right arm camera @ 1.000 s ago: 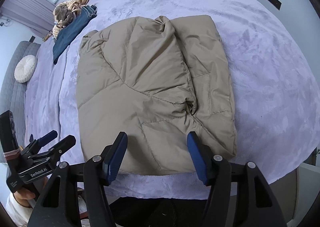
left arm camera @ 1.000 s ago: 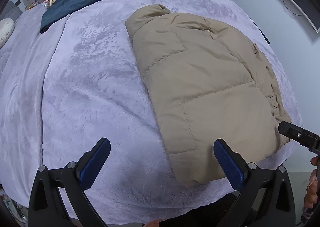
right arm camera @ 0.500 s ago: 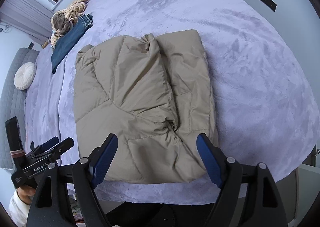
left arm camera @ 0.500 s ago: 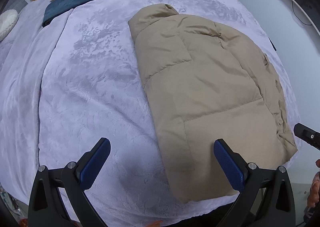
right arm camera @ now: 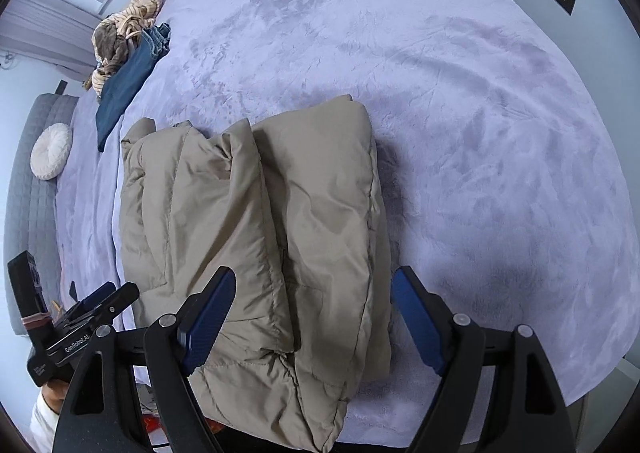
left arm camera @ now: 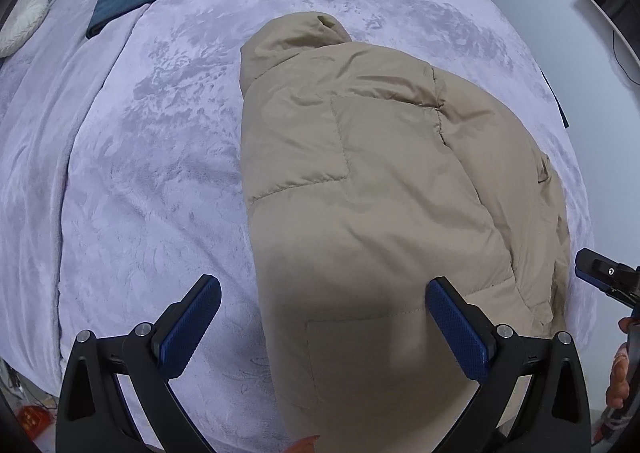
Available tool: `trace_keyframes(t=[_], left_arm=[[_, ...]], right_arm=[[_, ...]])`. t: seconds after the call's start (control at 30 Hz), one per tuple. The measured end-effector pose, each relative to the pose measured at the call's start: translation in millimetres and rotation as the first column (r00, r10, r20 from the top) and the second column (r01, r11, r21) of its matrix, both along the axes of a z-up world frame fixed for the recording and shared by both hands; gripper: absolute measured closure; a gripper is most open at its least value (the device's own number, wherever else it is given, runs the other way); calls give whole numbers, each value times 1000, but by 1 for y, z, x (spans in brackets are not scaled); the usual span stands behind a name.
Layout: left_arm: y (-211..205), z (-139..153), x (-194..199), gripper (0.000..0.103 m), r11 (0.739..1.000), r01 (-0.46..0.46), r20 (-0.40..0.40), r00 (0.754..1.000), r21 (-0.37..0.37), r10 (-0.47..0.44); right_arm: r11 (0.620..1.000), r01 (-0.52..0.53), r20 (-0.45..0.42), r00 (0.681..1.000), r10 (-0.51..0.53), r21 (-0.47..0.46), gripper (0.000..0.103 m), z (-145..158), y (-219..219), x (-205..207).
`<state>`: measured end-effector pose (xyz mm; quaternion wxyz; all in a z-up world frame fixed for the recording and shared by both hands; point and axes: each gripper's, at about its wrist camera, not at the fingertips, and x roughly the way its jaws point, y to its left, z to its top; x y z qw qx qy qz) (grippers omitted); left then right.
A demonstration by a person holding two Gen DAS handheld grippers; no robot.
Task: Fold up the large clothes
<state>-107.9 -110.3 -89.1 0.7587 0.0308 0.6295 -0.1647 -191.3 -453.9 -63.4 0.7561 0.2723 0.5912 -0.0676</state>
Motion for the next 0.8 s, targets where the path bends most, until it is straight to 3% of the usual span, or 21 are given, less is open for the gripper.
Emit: trace_keyframes(t=[0.2,0.43,0.63,0.8], left_arm=[[2,-4,13,0,1000,-18,0,1000,-8,18],[10,-10,28,0,995,-26,-43,999,-99,22],[16,-25,37,0,984,-65,-108,993,-166,47],[14,-31,37,0,982,-63,-122,992,-176,42]], right_arm=[[999,5,-22,1000,-4,37,20,-12,-13,7],[997,20,-21,1000,-19,74,19,-23,-29,13],[978,79,21,996,-84,192,19,-40,-51,14],[952,102,28,993,-115,290,18,-60,-64,19]])
